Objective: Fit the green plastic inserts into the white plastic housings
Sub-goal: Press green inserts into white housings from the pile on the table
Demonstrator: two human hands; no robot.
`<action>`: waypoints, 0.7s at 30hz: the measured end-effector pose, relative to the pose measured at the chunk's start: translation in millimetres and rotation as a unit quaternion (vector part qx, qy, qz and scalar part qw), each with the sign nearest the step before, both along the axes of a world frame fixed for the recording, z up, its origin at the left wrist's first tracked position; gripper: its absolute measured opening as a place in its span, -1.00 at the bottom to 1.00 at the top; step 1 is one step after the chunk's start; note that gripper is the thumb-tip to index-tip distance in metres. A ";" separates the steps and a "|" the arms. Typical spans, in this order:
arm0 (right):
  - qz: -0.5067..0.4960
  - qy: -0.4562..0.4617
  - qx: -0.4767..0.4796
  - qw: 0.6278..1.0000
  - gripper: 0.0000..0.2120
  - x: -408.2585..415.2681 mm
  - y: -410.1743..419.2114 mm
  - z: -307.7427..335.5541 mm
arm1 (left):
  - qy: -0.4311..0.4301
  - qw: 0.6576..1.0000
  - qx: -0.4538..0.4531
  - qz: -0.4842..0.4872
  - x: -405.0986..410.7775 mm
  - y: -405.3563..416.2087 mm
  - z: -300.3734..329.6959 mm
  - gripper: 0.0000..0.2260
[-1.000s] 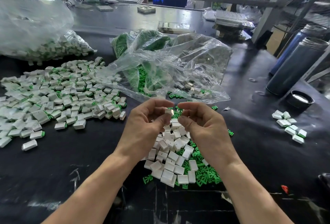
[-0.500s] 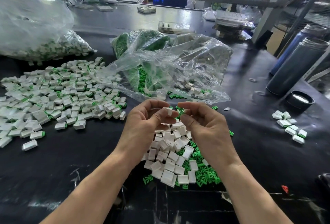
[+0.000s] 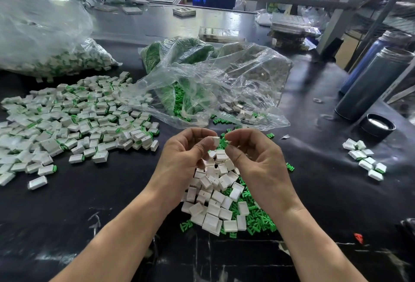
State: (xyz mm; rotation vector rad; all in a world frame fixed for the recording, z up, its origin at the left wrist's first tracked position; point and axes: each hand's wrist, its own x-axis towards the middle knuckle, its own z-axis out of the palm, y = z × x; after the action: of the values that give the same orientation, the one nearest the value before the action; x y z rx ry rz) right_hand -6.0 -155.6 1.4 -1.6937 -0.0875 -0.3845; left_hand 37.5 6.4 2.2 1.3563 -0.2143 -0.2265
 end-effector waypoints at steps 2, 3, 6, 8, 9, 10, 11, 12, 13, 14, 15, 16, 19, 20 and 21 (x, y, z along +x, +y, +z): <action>0.000 -0.001 -0.001 1.000 -0.82 -0.5 -1.2 -0.5 | -0.002 1.000 0.002 0.001 0.4 0.1 -0.9 -0.83; 0.001 0.000 -0.002 1.000 -0.81 -0.6 -1.6 -0.7 | -0.003 1.000 0.004 0.003 0.5 0.0 -1.0 -0.82; -0.001 0.003 -0.006 1.000 -0.77 -0.7 -2.0 -0.8 | -0.007 1.000 0.010 0.007 0.6 -0.3 -1.6 -0.80; -0.003 0.000 -0.005 1.000 -0.77 -0.7 -1.9 -0.3 | -0.011 1.000 0.017 0.007 0.5 0.1 -1.9 -0.80; -0.004 0.001 -0.005 1.000 -0.77 -0.8 -2.2 -0.1 | -0.011 1.000 0.020 0.007 0.5 0.2 -2.2 -0.80; -0.004 0.004 -0.005 1.000 -0.77 -0.9 -2.5 0.0 | -0.011 1.000 0.022 0.006 0.5 0.2 -2.3 -0.81; -0.005 0.007 -0.005 1.000 -0.79 -0.9 -2.9 -0.1 | -0.009 1.000 0.023 0.006 0.6 0.1 -2.5 -0.81; -0.007 0.011 -0.006 1.000 -0.80 -0.9 -3.2 -0.1 | -0.008 1.000 0.022 0.006 0.7 -0.1 -2.7 -0.81; -0.009 0.014 -0.007 1.000 -0.81 -0.8 -3.5 -0.1 | -0.007 1.000 0.021 0.005 0.7 -0.1 -2.8 -0.81; -0.011 0.015 -0.008 1.000 -0.81 -0.7 -3.6 -0.1 | -0.007 1.000 0.020 0.004 0.7 -0.3 -2.9 -0.80; -0.013 0.014 -0.007 1.000 -0.82 -0.7 -3.7 -0.2 | -0.007 1.000 0.019 0.002 0.6 -0.2 -2.9 -0.79; -0.015 0.014 -0.006 1.000 -0.81 -0.7 -3.8 -0.2 | -0.007 1.000 0.018 0.001 0.4 -0.2 -2.9 -0.78; -0.018 0.012 -0.004 1.000 -0.80 -0.7 -4.1 -0.6 | -0.012 1.000 0.016 -0.002 0.1 -0.3 -2.9 -0.74; -0.018 0.011 -0.005 1.000 -0.80 -0.7 -4.2 -0.8 | -0.015 1.000 0.018 0.000 0.2 -0.6 -2.9 -0.73; -0.019 0.011 -0.006 1.000 -0.80 -0.7 -4.2 -0.6 | -0.017 1.000 0.020 0.002 0.2 -0.6 -3.1 -0.72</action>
State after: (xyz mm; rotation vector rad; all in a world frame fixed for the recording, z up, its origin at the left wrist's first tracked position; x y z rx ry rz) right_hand -6.7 -159.8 0.8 -1.7129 -0.0427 -0.3948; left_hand 37.7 5.7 -0.9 1.4018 -0.2367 -0.2044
